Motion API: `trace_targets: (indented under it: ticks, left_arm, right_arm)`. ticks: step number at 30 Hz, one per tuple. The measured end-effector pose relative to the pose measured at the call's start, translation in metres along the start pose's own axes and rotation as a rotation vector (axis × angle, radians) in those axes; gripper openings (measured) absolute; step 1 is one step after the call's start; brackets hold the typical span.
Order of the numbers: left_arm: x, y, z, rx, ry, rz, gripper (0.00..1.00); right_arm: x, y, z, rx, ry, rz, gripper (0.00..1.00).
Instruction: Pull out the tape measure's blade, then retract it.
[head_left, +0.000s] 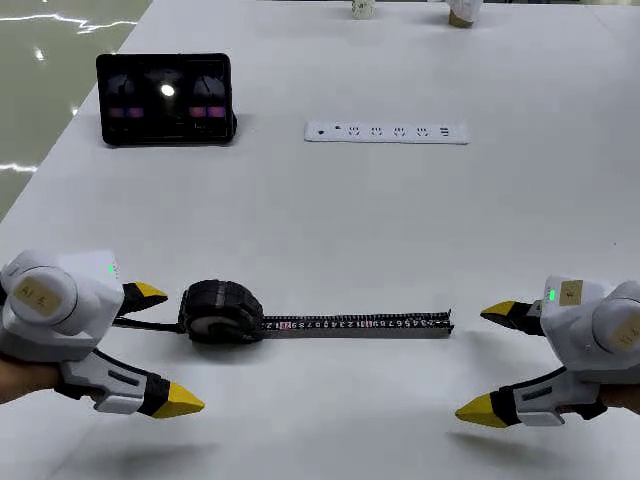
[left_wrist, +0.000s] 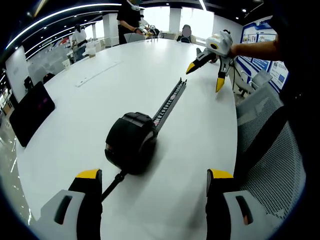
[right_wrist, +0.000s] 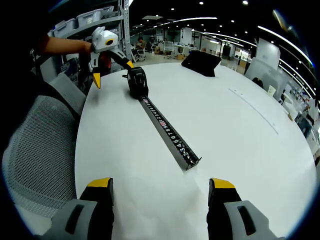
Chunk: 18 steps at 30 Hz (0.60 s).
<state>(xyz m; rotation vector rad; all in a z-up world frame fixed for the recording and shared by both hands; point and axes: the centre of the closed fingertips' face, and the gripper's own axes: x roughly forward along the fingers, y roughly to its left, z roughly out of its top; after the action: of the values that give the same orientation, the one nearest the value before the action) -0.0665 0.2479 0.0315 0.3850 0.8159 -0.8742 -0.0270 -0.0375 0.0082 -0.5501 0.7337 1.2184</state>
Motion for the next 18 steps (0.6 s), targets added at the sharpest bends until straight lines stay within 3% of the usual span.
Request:
trace_targets:
  ticks: [18]
  left_arm:
    - [-0.002, -0.017, 0.001, -0.088, -0.062, 0.053, 0.85]
  right_arm:
    - [-0.005, 0.011, 0.004, 0.104, -0.063, -0.068, 0.87]
